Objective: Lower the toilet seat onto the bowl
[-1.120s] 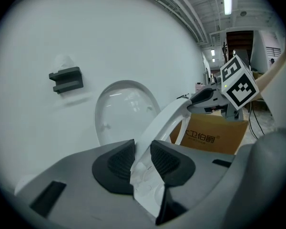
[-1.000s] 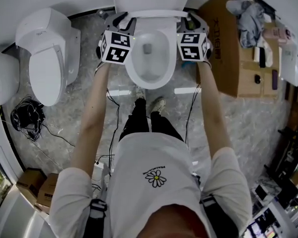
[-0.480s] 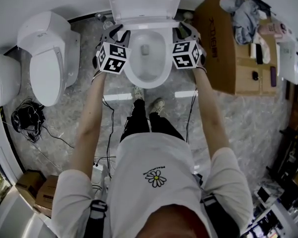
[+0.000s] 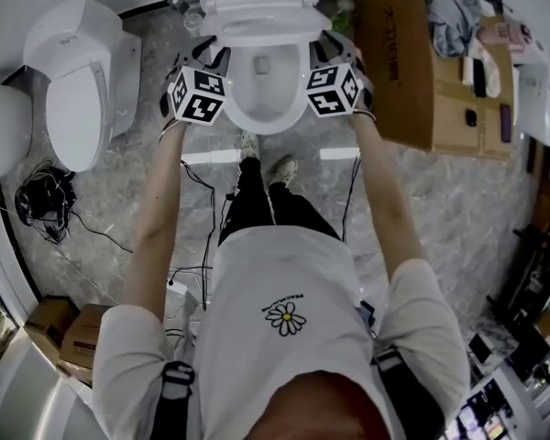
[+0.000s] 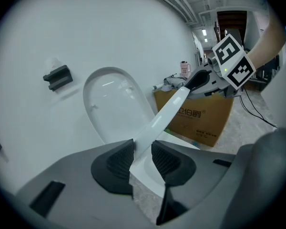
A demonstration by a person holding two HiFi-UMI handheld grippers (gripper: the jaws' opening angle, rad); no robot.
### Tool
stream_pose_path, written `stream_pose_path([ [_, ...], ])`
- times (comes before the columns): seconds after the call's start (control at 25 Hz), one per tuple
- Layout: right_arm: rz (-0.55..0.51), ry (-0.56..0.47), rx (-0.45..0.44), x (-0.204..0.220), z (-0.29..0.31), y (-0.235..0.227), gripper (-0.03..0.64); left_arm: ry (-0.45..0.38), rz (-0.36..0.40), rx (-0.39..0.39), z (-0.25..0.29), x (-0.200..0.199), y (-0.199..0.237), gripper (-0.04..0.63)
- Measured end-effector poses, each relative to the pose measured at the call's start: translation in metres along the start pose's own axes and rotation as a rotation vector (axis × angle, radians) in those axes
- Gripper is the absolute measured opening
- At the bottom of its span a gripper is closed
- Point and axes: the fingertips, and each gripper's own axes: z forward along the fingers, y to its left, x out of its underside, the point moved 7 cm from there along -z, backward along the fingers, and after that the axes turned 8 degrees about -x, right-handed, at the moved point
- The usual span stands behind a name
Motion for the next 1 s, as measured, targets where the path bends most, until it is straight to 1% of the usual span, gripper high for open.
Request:
stream_pose_path([
  [0.2,-0.030,0.018,-0.032,0.017,-0.004,0.015,0.121,0.040,0.034,0.009,-0.006,0.017,-0.016,0.138],
  [0.48,-0.046,0.055,-0.083,0.039,-0.008,0.033,0.127,0.095,0.060,0.018,-0.011,0.037,-0.037,0.144],
  [0.64,-0.069,0.079,-0.115,0.053,-0.011,0.046,0.132,0.132,0.098,0.036,-0.014,0.052,-0.049,0.149],
  [0.8,-0.084,0.121,-0.142,0.067,-0.012,0.058,0.133,0.175,0.120,0.060,-0.015,0.065,-0.062,0.156],
  [1.0,-0.092,0.155,-0.174,0.084,-0.012,0.071,0.135,0.210,0.165,0.081,-0.016,0.080,-0.077,0.161],
])
